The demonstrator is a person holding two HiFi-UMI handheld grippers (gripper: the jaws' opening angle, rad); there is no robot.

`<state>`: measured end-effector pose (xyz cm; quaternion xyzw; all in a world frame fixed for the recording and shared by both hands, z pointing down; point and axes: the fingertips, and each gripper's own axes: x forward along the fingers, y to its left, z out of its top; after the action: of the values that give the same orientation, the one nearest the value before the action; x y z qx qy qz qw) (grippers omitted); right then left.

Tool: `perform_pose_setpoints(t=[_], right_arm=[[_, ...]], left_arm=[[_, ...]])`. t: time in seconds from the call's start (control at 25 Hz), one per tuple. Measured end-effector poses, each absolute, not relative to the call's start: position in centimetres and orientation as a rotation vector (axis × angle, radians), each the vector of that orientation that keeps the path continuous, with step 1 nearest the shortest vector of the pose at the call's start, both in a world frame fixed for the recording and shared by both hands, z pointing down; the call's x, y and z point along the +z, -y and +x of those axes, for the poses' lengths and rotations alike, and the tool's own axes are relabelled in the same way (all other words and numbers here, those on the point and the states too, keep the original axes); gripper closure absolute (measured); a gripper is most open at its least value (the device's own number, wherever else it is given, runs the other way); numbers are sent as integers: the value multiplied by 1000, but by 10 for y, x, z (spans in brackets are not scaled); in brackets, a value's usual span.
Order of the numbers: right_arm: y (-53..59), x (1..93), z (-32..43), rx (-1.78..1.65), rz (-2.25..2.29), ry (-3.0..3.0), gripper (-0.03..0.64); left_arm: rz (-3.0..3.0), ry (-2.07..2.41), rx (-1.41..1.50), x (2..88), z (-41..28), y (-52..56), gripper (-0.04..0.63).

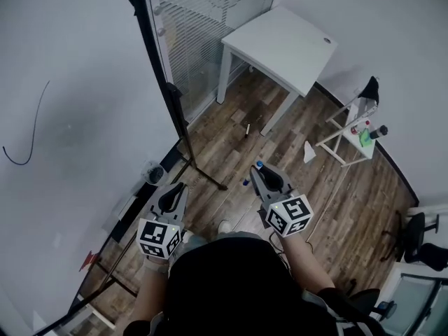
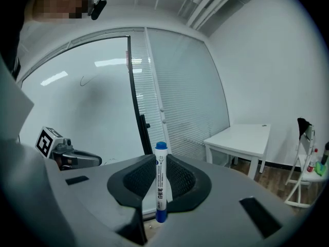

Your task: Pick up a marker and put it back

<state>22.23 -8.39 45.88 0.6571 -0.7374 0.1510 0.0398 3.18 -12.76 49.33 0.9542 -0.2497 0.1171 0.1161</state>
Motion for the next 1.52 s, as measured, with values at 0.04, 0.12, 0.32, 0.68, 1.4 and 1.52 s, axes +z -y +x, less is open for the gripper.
perform_pose_setpoints(t=[0.04, 0.12, 0.32, 0.68, 1.4, 1.52], right_arm=[[82, 460, 224, 467, 2012, 2255, 531], [79, 463, 227, 476, 2003, 2249, 531], [79, 465, 230, 486, 1993, 2248, 530], [98, 464, 218, 478, 1934, 2304, 531], [196, 442, 74, 404, 1488, 2647, 531], [210, 440, 45, 403, 1415, 2702, 531]], left_arm=[[2798, 730, 337, 492, 34, 127, 546], [2807, 724, 324, 489, 38, 127, 546], [2818, 720, 306, 484, 43, 127, 546], [2820, 806, 235, 470, 22, 130, 546], [2648, 1239, 166, 462, -110, 125, 546], [2596, 1320, 168, 467, -136, 121, 546]])
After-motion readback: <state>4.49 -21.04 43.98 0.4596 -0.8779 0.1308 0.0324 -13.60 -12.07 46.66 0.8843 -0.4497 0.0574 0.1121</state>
